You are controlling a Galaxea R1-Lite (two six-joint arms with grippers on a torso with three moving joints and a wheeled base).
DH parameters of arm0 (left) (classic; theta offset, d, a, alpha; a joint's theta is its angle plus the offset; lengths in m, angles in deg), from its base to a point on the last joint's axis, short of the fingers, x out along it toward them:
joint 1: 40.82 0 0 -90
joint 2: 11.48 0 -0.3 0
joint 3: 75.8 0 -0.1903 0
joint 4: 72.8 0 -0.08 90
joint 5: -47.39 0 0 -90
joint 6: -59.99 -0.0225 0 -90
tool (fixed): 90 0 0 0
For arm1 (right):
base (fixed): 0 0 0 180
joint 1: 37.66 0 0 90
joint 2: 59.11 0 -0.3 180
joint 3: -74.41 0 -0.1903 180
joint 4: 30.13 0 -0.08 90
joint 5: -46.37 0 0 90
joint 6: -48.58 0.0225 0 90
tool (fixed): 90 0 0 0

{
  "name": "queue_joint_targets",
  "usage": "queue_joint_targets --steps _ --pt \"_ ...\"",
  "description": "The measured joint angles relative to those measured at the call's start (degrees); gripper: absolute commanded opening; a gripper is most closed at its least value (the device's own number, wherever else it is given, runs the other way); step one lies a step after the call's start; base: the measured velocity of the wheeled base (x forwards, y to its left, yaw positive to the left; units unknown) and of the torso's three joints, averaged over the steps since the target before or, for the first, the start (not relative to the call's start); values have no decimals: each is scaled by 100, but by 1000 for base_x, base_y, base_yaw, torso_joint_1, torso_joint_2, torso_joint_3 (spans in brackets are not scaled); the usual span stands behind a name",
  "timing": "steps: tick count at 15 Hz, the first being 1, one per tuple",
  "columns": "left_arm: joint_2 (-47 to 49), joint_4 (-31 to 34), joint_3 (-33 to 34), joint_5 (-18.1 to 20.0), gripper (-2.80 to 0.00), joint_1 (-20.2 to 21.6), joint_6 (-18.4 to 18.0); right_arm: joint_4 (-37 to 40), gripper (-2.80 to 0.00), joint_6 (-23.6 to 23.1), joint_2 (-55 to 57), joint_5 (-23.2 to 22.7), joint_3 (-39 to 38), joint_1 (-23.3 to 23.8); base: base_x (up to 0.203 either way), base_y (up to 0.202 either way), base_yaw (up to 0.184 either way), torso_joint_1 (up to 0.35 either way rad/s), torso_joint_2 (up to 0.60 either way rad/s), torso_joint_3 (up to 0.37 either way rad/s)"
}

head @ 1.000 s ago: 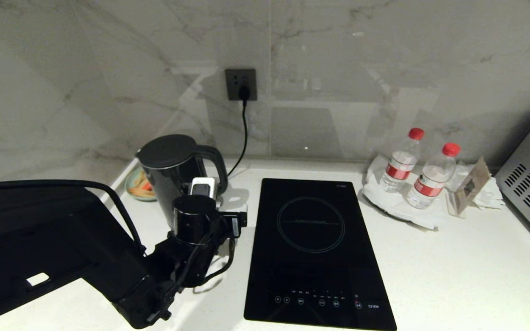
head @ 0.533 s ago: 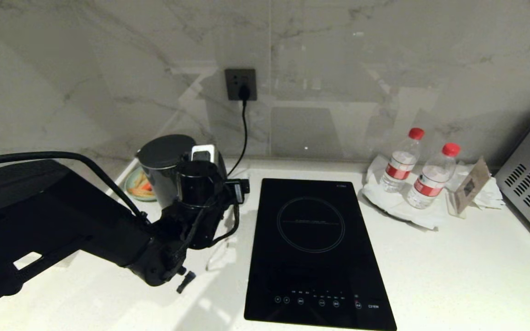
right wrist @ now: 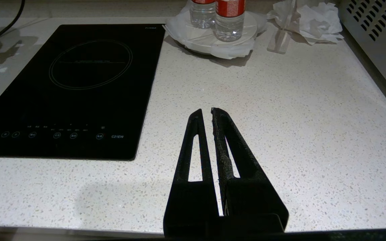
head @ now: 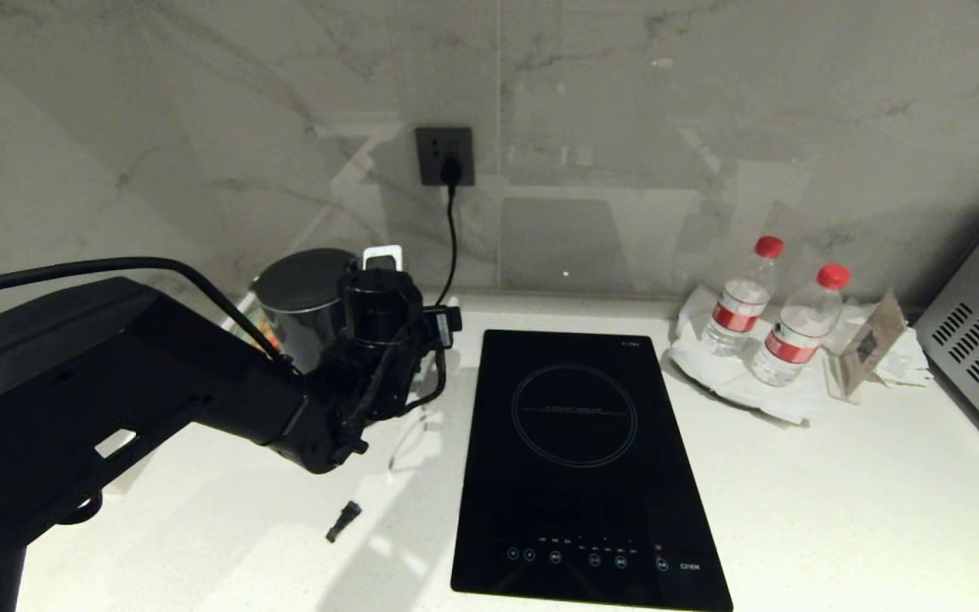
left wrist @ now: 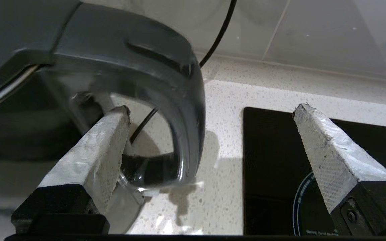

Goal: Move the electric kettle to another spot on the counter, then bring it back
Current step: Pick up the kettle

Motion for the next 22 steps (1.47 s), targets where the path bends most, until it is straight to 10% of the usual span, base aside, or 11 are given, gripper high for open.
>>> queue_joint_targets --steps 22 --pt "569 396 -929 -22 0 259 -64 0 -280 0 0 0 0 0 0 0 0 0 0 0"
